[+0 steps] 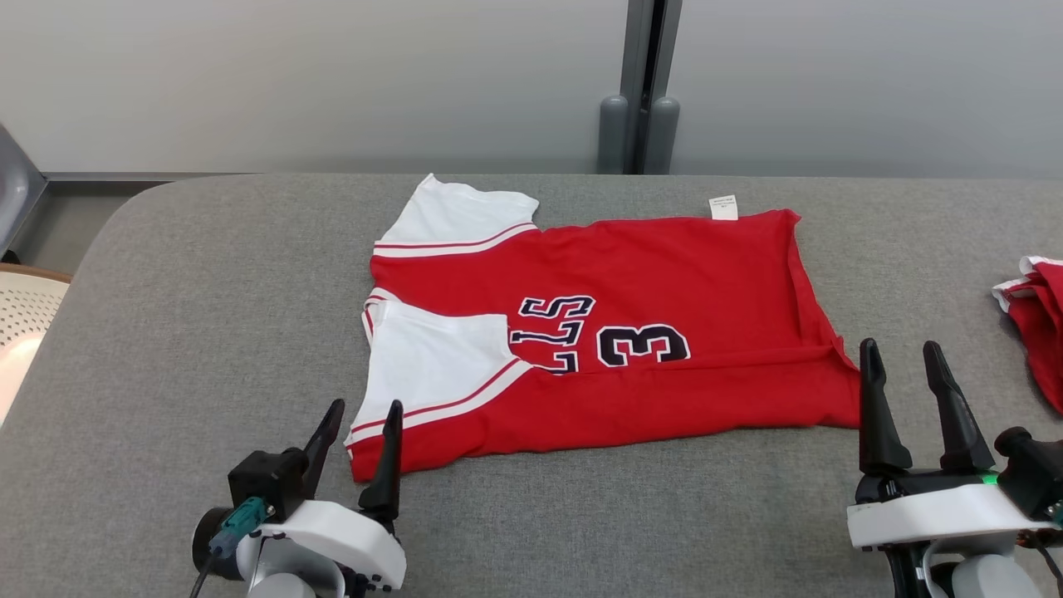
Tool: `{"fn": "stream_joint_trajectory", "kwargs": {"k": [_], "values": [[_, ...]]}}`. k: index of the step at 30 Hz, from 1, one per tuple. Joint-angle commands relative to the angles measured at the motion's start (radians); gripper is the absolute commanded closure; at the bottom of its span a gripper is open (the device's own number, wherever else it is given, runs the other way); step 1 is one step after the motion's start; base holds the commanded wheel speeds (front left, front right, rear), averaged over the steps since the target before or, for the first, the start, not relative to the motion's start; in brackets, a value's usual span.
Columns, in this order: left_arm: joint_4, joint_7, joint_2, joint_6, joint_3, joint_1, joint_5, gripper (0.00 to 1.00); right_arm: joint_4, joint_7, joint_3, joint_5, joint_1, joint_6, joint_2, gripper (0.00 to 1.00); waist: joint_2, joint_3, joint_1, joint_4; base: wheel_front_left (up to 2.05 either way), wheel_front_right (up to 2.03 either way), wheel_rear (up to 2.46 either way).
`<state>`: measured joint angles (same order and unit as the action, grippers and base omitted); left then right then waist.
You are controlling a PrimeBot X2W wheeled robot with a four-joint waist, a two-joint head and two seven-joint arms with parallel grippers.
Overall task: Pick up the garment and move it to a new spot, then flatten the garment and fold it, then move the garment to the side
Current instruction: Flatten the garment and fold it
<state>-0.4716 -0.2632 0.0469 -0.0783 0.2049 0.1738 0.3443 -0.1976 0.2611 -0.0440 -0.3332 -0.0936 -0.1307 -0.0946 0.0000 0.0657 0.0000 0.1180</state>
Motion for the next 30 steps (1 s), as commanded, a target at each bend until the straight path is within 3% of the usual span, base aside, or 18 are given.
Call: {"fn": "stream_joint_trajectory", "kwargs": {"k": [1,3,5,8,18,22,23,24,25,30], "values": [[-0.055,-0.001,0.007,0.017,0.001,0.032,-0.017,0.0,-0.005,0.005,-0.001,0.0,-0.01,0.0,-0.003,0.0,0.0,0.006,0.0,-0.008,0.0,0.0,0.0],[-0.088,-0.002,0.006,0.027,0.003,0.05,-0.029,0.0,-0.01,0.005,-0.002,-0.001,-0.011,0.0,-0.003,0.0,0.0,0.008,0.0,-0.012,0.0,0.0,0.0],[-0.188,-0.001,0.013,0.072,0.002,0.087,-0.061,0.0,-0.021,0.005,-0.005,-0.004,-0.015,0.0,-0.004,0.0,0.0,0.018,0.0,-0.024,0.0,0.0,0.0],[-0.254,-0.001,0.013,0.084,0.007,0.112,-0.075,0.0,-0.027,0.005,-0.006,-0.007,-0.018,0.0,-0.004,0.0,0.0,0.023,0.0,-0.032,0.0,0.0,0.0],[-0.488,0.034,0.012,0.089,0.032,0.214,-0.077,0.0,-0.041,0.005,-0.002,-0.005,-0.03,0.0,0.0,0.0,0.0,0.045,0.0,-0.053,0.0,0.0,0.0],[-0.551,0.06,0.012,0.07,0.045,0.235,-0.072,0.0,-0.048,0.005,-0.002,-0.007,-0.031,0.0,0.0,0.0,0.0,0.048,0.0,-0.055,0.0,0.0,0.0],[-0.566,0.069,0.011,0.061,0.05,0.237,-0.07,0.24,-0.05,0.005,-0.001,-0.008,-0.031,0.0,0.0,0.0,0.0,0.048,0.0,-0.054,0.0,0.0,0.0],[-0.579,0.079,0.009,0.05,0.059,0.24,-0.07,0.89,-0.053,0.005,0.001,-0.009,-0.031,0.0,0.001,0.0,0.0,0.047,0.0,-0.054,0.0,0.0,0.0],[-0.586,0.084,0.009,0.039,0.065,0.242,-0.067,1.0,-0.057,0.005,0.004,-0.01,-0.031,0.0,0.001,0.0,0.0,0.046,0.0,-0.053,0.0,0.0,0.0],[-0.554,0.024,0.013,0.041,0.059,0.274,-0.053,1.0,-0.145,0.001,0.026,-0.017,-0.036,0.0,0.005,0.0,0.0,0.039,0.0,-0.04,0.0,0.0,0.0]]}}
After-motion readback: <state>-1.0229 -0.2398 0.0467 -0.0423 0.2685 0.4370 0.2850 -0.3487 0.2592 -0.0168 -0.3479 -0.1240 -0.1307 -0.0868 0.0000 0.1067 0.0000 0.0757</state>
